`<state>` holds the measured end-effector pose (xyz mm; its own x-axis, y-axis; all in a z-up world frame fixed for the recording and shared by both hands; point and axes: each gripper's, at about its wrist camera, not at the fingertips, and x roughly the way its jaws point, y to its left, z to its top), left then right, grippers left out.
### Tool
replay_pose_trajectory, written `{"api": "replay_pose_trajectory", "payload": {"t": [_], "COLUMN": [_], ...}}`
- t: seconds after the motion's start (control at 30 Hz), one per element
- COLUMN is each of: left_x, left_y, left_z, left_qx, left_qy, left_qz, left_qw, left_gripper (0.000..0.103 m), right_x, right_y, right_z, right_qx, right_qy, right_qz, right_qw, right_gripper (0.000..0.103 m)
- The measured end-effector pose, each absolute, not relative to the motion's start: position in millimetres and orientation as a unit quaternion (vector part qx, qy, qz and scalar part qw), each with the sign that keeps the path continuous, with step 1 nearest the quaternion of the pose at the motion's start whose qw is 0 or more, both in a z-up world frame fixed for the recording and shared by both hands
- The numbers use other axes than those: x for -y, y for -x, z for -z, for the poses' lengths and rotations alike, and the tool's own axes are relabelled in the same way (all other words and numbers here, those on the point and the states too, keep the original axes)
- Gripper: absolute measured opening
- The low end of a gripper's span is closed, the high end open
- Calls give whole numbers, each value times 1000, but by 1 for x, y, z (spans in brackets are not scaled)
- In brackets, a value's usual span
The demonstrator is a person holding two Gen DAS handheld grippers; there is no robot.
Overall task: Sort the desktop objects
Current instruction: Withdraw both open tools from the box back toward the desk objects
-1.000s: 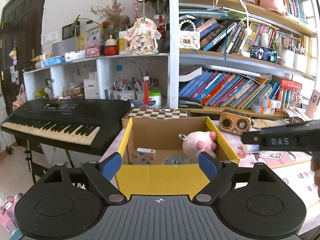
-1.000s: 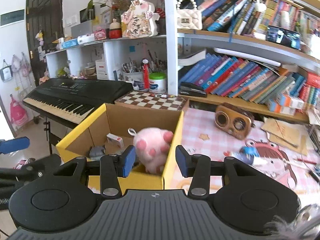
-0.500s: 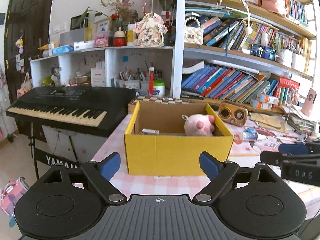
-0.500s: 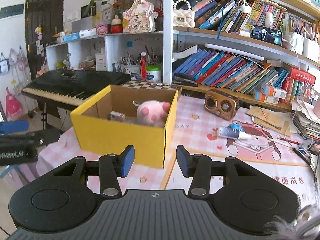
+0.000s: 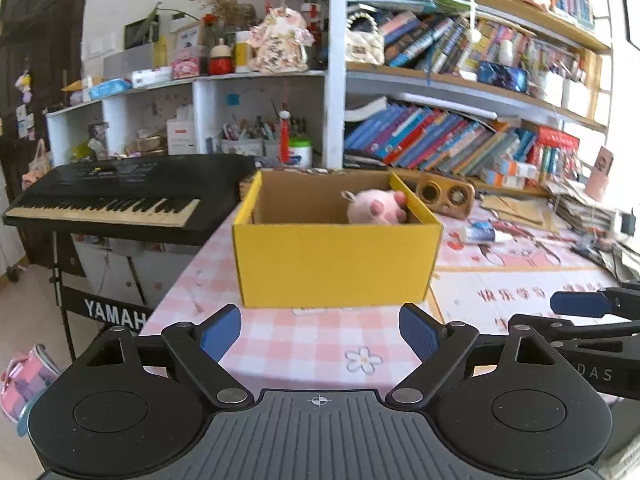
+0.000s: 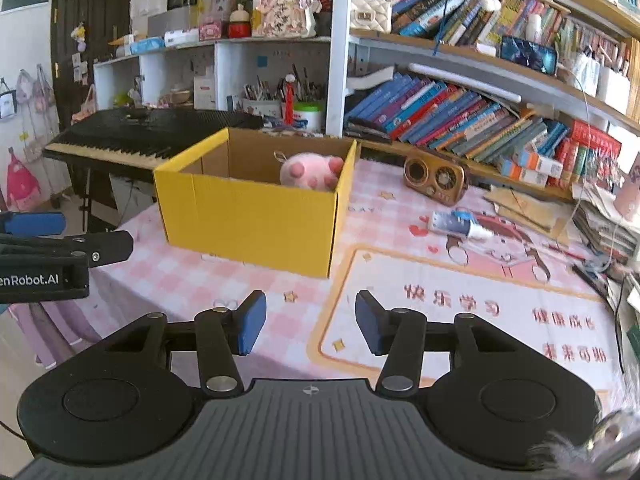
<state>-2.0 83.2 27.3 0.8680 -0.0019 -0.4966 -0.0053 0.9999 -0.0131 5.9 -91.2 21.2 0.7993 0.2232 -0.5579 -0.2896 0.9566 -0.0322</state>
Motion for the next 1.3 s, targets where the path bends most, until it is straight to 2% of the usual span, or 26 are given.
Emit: {"api": "replay_pose_trajectory", "payload": {"t": [0.6, 0.77, 1.3], "left_x": [-55, -43, 8], "left_y": [6, 0, -31], "left_z": [-12, -11, -7], "left_qx": [-286, -288, -297], "left_qy": [-2, -9, -35], "left_qz": [55, 77, 141], "left_qw": [957, 955, 944], "left_gripper": [89, 89, 89], "right_x": [103, 116, 166], "right_y": [7, 6, -8], "right_z": [-12, -10, -6], "right_qx": [-312, -317, -333], "right_qy": [59, 52, 21], "right_qz": [-112, -89, -25], "right_qw": [942, 943, 942], "right_gripper": [51, 56, 61]}}
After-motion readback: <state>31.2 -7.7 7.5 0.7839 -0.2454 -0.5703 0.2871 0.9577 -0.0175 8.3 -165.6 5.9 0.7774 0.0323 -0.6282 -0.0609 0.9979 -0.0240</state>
